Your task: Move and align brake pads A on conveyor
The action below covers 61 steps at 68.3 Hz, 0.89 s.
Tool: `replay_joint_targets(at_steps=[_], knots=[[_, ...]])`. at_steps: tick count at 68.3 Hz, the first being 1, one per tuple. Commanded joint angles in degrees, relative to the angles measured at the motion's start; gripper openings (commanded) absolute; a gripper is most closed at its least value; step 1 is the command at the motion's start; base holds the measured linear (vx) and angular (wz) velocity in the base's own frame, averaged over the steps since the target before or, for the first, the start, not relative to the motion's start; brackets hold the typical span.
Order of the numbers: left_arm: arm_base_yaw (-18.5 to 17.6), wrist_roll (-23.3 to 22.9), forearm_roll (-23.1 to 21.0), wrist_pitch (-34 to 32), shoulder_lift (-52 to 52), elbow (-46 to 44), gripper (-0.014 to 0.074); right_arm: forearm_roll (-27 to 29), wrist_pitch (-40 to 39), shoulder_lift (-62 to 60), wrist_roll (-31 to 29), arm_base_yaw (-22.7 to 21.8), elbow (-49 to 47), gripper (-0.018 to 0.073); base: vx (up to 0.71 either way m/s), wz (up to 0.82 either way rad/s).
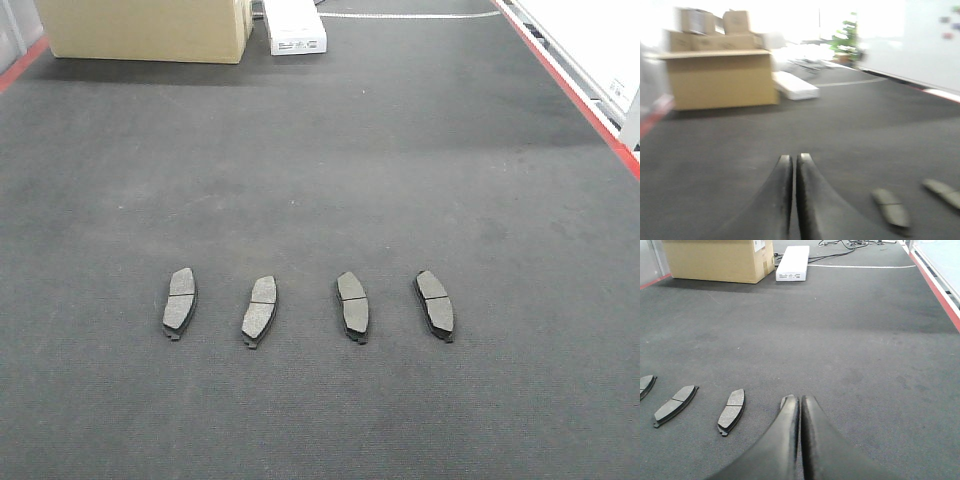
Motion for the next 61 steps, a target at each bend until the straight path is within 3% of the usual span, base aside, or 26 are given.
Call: replay_joint_targets(at_steps=[1, 16, 26, 61], knots=[[2.5, 0.0, 2.0, -3.3, -1.6, 0.1, -0.0006, -1.2, -4.3, 0.6, 0.0, -0.2, -1.4, -0.001, 0.0, 0.0], [3.4, 0.1, 2.1, -3.9, -1.6, 6.1, -0.0006, -1.2, -4.1, 0.6, 0.0, -0.2, -1.4, -0.0008, 0.0, 0.0], [3.4, -0.1, 1.6, -7.8, -1.6, 11.2, -0.0006, -1.2, -4.1, 0.6, 0.0, -0.2, -1.4, -0.0008, 0.0, 0.0], [3.4, -0.1, 1.6, -7.8, -1.6, 11.1, -0.0006, -1.2, -4.1, 0.6, 0.0, -0.2, -1.4, -0.0008, 0.0, 0.0]])
